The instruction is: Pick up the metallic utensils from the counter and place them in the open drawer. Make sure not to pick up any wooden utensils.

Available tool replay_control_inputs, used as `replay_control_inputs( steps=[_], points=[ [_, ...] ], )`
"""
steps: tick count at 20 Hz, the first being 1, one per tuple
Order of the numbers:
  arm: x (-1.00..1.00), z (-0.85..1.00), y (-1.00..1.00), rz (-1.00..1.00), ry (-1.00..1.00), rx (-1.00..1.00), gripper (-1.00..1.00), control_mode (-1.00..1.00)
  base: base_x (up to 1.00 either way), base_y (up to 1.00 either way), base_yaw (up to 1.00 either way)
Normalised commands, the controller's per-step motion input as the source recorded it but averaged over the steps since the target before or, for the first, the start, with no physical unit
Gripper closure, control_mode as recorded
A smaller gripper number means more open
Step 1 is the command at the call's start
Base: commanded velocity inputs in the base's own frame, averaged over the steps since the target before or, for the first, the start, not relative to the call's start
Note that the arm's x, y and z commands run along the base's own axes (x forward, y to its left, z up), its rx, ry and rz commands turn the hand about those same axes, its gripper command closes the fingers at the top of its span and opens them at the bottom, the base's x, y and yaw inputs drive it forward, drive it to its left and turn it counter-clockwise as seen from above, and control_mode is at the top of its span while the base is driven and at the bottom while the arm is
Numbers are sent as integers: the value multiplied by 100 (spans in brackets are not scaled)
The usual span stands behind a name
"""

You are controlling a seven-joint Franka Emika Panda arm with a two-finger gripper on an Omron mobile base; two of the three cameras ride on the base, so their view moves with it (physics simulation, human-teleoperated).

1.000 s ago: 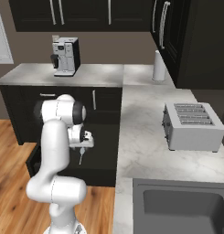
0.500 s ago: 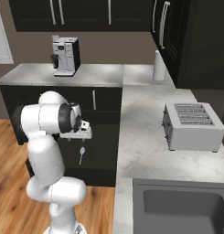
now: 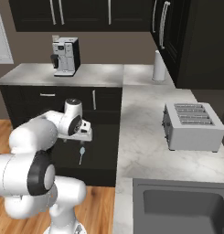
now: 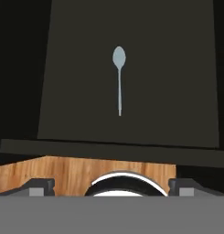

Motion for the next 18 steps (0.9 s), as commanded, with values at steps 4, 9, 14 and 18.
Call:
replay_control_inputs(
  steps=[4,9,14,18],
  points=[
    [-90,91,-1,0,-7,3,-100,-100,0,0,0],
    [-71,100,0,0,-1,0,-100,-100,0,0,0],
    [-70,98,0,0,0,0,-100,-100,0,0,0],
    [-26,66,0,0,-6,-1,-100,-100,0,0,0]
  ],
)
